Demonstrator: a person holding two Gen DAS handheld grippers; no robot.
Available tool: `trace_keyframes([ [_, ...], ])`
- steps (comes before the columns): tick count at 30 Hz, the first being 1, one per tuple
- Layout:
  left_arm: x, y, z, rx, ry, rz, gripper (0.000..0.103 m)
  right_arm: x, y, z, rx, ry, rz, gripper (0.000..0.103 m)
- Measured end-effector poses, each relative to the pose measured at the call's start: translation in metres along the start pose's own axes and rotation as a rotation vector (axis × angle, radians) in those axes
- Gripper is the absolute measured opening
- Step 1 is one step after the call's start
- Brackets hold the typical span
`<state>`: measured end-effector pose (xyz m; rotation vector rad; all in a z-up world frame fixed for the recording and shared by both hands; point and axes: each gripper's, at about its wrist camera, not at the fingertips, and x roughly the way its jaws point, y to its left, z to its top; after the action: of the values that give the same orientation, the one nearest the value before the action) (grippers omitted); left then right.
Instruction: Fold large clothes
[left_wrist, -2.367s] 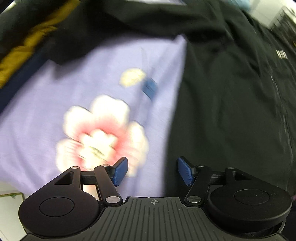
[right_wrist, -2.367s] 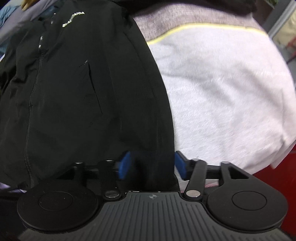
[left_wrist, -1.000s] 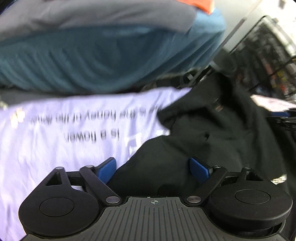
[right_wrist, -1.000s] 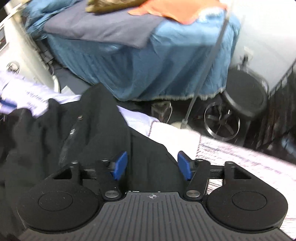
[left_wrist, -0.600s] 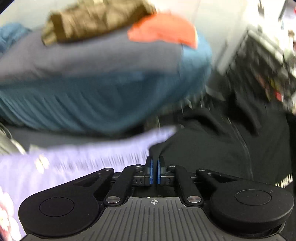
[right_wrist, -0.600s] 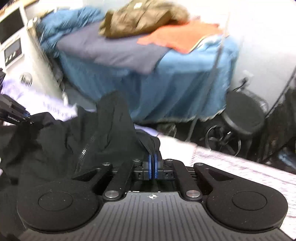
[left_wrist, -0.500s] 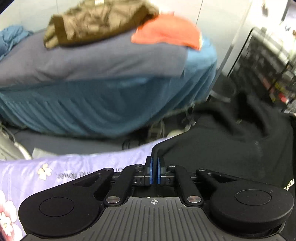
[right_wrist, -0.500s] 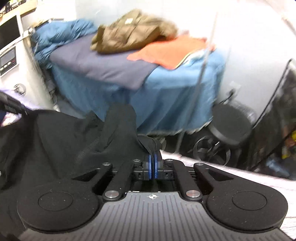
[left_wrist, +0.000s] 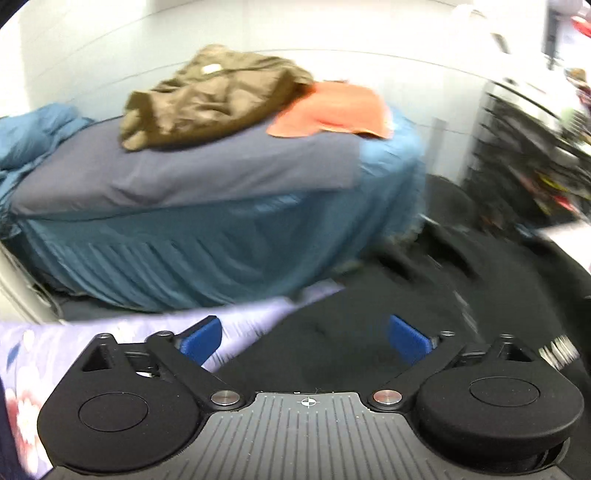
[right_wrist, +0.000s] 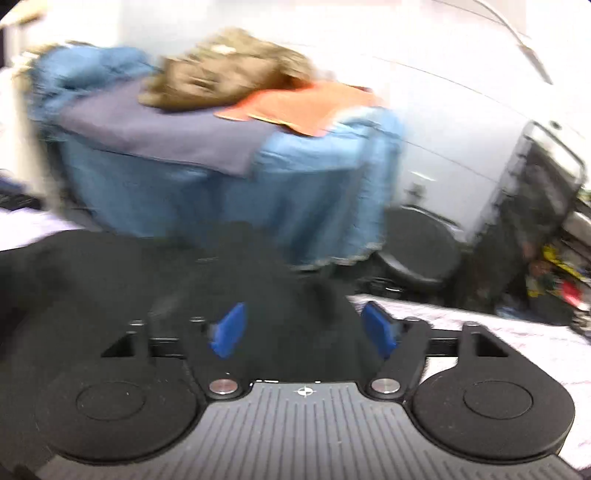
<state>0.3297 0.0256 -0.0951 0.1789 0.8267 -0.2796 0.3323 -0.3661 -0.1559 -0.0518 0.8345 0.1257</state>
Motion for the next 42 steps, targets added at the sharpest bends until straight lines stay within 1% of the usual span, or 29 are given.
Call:
trace_keyframes([
  [1, -0.009, -0.008, -0.015, 0.016, 0.018, -0.025, 0.103, -0.014, 0.007, -0.008, -0.011, 0.012, 0.063, 0.079],
  [2, -0.015, -0.015, -0.032, 0.028, 0.043, -0.043, 0.103, -0.026, 0.015, -0.018, -0.018, 0.033, 0.108, 0.08],
  [4, -0.019, -0.03, -0.068, 0.034, 0.118, -0.045, 0.103, -0.046, 0.03, -0.042, 0.005, 0.088, 0.154, 0.082],
  [6, -0.012, -0.039, -0.101, 0.001, 0.199, -0.049, 0.103, -0.056, 0.041, -0.068, 0.022, 0.143, 0.182, 0.082],
  [8, -0.008, -0.049, -0.123, -0.005, 0.235, -0.033, 0.103, -0.06, 0.059, -0.092, 0.003, 0.2, 0.147, 0.082],
  [10, 0.007, -0.055, -0.136, 0.0, 0.259, 0.043, 0.103, -0.057, 0.073, -0.112, -0.039, 0.242, 0.08, 0.082],
  [12, 0.027, -0.054, -0.142, -0.032, 0.326, 0.114, 0.103, -0.044, 0.077, -0.126, -0.048, 0.295, 0.039, 0.082],
  [13, 0.037, -0.052, -0.144, -0.059, 0.358, 0.125, 0.103, -0.038, 0.077, -0.131, -0.045, 0.319, 0.011, 0.083],
  [14, 0.041, -0.048, -0.145, -0.102, 0.348, 0.132, 0.103, -0.033, 0.076, -0.139, -0.038, 0.355, -0.035, 0.09],
  [15, 0.042, -0.043, -0.144, -0.148, 0.319, 0.135, 0.103, -0.029, 0.077, -0.146, -0.018, 0.385, -0.062, 0.101],
  [16, 0.044, -0.041, -0.143, -0.172, 0.317, 0.141, 0.103, -0.025, 0.072, -0.149, 0.022, 0.375, -0.07, 0.103],
  [18, 0.047, -0.042, -0.141, -0.173, 0.316, 0.153, 0.103, -0.023, 0.066, -0.149, 0.082, 0.358, -0.075, 0.103],
  [20, 0.046, -0.043, -0.139, -0.163, 0.326, 0.16, 0.103, -0.024, 0.07, -0.148, 0.077, 0.355, -0.097, 0.103],
  [23, 0.036, -0.045, -0.137, -0.182, 0.361, 0.168, 0.103, -0.029, 0.072, -0.151, 0.115, 0.343, -0.112, 0.103],
  [25, 0.021, -0.049, -0.137, -0.18, 0.346, 0.165, 0.103, -0.034, 0.073, -0.15, 0.137, 0.355, -0.129, 0.1],
  [27, 0.002, -0.054, -0.14, -0.175, 0.335, 0.153, 0.103, -0.047, 0.071, -0.149, 0.191, 0.337, -0.125, 0.096],
  [30, -0.022, -0.07, -0.152, -0.159, 0.347, 0.117, 0.103, -0.079, 0.06, -0.151, 0.299, 0.263, -0.081, 0.097],
  [33, -0.041, -0.091, -0.166, -0.138, 0.377, 0.089, 0.103, -0.112, 0.05, -0.153, 0.343, 0.199, -0.092, 0.097],
  [36, -0.054, -0.109, -0.181, -0.125, 0.407, 0.056, 0.103, -0.147, 0.026, -0.156, 0.382, 0.131, -0.13, 0.099],
  [38, -0.063, -0.123, -0.188, -0.107, 0.423, 0.035, 0.103, -0.165, 0.002, -0.161, 0.419, 0.112, -0.172, 0.099],
  [41, -0.066, -0.14, -0.188, -0.075, 0.429, 0.003, 0.103, -0.184, -0.049, -0.178, 0.485, 0.116, -0.281, 0.097],
  [42, -0.067, -0.145, -0.186, -0.066, 0.428, -0.006, 0.103, -0.189, -0.067, -0.184, 0.519, 0.117, -0.317, 0.094],
])
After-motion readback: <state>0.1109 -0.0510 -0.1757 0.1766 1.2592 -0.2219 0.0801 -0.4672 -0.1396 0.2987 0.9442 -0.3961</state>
